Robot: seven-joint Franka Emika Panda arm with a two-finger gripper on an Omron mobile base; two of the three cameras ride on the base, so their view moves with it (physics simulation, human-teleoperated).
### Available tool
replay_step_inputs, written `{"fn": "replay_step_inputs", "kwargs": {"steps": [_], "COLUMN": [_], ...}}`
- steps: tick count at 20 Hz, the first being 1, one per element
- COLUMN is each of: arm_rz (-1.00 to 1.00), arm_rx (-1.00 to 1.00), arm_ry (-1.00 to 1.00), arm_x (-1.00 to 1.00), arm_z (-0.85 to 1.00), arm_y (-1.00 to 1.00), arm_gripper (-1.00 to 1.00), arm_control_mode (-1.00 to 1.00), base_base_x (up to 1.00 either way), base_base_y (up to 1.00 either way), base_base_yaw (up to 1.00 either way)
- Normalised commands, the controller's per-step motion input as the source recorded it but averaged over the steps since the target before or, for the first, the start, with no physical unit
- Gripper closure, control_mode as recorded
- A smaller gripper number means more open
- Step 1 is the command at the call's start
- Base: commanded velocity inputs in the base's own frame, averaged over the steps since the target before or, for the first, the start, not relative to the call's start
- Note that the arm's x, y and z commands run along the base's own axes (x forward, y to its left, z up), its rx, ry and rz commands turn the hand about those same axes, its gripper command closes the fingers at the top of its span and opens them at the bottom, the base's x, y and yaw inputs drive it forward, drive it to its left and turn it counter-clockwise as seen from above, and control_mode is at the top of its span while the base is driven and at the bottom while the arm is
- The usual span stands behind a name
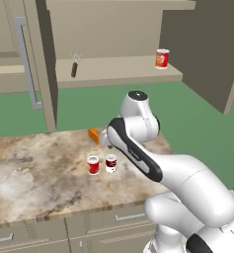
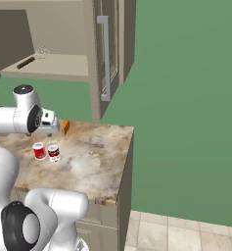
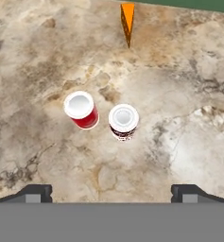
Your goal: Pick the cans from the counter and place them in their designated side in the cabinet.
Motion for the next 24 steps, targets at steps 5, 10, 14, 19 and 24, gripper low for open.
{"fn": "replay_step_inputs", "kwargs": {"steps": [5,10,14,19,24], "arm_rz": [0.05,0.05,0.04,0.04,0.04], "arm_rx": [0.00,0.00,0.00,0.00,0.00], "arm_ry": [0.00,0.00,0.00,0.00,0.00], "arm_x": [0.12,0.10,0.11,0.11,0.15], "arm_z": [-0.21,-0.19,-0.21,-0.21,-0.21], "arm_y": [0.00,-0.04,-0.03,0.00,0.00], "arm_gripper": [-1.00,-1.00,-1.00,-1.00,-1.00], "arm_control_mode": [-1.00,-1.00,-1.00,-1.00,-1.00], "base_base_x": [0.00,0.00,0.00,0.00,0.00], "base_base_y": [0.00,0.00,0.00,0.00,0.00], "base_base_yaw": [0.00,0.00,0.00,0.00,0.00]}}
